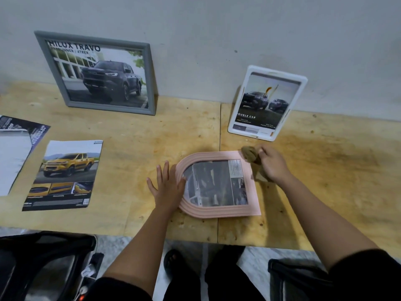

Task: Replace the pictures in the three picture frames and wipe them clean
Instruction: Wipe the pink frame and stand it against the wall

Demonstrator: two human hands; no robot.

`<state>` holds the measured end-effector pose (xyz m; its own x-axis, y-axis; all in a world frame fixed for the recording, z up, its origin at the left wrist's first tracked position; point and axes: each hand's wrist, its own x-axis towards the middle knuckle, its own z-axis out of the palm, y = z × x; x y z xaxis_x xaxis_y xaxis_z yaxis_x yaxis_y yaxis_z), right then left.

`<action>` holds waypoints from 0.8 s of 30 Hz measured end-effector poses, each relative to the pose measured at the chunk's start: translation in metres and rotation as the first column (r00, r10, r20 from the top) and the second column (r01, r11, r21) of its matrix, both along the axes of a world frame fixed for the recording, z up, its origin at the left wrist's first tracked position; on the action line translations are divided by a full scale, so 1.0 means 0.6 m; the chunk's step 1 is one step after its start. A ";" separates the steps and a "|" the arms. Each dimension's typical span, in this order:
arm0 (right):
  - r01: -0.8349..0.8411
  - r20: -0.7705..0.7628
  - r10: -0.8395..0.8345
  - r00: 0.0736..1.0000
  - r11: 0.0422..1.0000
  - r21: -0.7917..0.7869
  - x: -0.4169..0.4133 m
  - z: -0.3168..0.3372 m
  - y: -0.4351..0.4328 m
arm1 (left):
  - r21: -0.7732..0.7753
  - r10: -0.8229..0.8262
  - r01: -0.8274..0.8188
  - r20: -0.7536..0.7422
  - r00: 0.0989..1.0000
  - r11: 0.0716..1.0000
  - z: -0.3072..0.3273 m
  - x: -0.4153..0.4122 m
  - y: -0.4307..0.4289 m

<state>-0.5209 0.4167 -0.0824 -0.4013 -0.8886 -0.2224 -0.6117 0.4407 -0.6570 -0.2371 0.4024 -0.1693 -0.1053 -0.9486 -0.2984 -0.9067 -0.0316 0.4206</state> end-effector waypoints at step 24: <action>0.302 -0.321 -0.327 0.889 0.945 -0.128 -0.026 -0.008 0.155 | -0.066 0.007 -0.007 -0.002 1.000 0.998 0.000 -0.002 0.004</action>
